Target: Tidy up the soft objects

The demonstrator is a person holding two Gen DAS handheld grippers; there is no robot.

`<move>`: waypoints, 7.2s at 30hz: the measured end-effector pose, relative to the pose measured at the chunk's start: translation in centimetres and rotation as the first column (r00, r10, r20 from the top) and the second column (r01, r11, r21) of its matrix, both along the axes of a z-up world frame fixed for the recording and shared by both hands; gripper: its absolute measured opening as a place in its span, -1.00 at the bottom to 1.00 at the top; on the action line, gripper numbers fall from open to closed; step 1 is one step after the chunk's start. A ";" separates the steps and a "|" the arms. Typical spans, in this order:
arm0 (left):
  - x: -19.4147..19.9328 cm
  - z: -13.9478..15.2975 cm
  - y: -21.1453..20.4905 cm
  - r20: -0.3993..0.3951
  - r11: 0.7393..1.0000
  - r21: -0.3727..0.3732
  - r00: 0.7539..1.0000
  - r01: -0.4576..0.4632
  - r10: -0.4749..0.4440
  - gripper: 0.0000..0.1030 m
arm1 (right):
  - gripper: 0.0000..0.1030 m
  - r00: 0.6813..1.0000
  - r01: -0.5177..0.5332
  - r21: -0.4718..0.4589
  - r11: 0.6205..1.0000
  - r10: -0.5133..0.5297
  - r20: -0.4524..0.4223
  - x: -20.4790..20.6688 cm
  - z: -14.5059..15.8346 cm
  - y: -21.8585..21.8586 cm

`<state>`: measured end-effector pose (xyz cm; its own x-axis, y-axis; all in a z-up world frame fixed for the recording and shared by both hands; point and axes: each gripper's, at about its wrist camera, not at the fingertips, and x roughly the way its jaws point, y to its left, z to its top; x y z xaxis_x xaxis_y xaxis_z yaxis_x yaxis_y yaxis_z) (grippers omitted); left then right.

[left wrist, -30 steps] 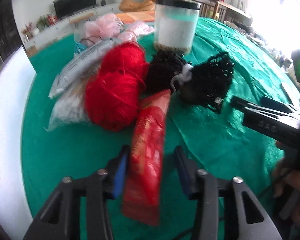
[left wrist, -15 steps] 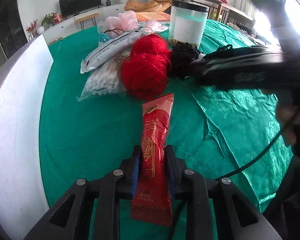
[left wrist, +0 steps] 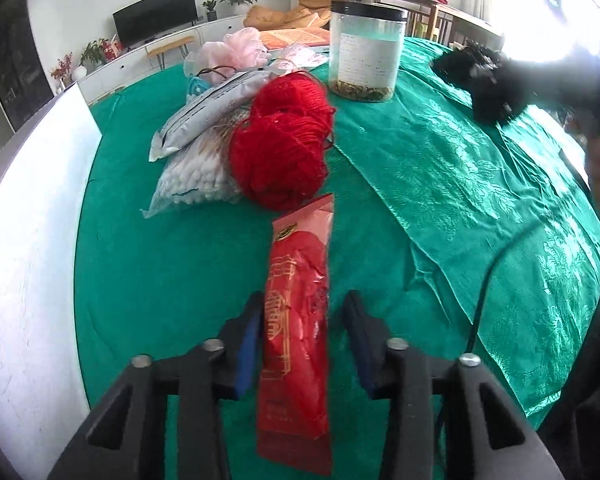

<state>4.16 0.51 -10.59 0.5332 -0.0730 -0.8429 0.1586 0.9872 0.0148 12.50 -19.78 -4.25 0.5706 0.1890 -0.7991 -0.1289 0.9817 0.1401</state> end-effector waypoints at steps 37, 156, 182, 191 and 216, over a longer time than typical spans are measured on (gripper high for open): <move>-15.4 14.3 24.7 0.316 0.777 -0.184 0.712 -0.602 0.627 0.99 | 0.57 0.755 -0.605 0.459 0.650 0.651 0.074 -11.3 9.1 29.7; 5.1 -1.7 2.5 0.055 0.979 -0.035 0.978 -0.200 0.201 1.00 | 0.83 0.999 0.047 -0.134 0.990 -0.045 0.017 -2.5 -6.4 6.5; 5.1 -1.7 2.4 0.055 0.979 -0.035 0.978 -0.200 0.202 1.00 | 0.89 0.999 0.035 -0.131 0.991 -0.034 0.011 -3.1 -6.0 7.0; 5.1 -1.7 2.5 0.055 0.979 -0.036 0.978 -0.200 0.202 1.00 | 0.89 0.999 0.034 -0.131 0.991 -0.033 0.010 -3.1 -6.0 6.9; 5.2 -1.7 2.5 0.055 0.979 -0.036 0.978 -0.200 0.202 1.00 | 0.89 0.999 0.034 -0.131 0.991 -0.033 0.010 -3.1 -6.0 7.0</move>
<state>9.33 2.98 -12.27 0.5877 0.0161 -0.8089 -0.0434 0.9990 -0.0117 9.44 -12.79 -10.20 0.5816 0.0635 -0.8110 -0.0959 0.9953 0.0091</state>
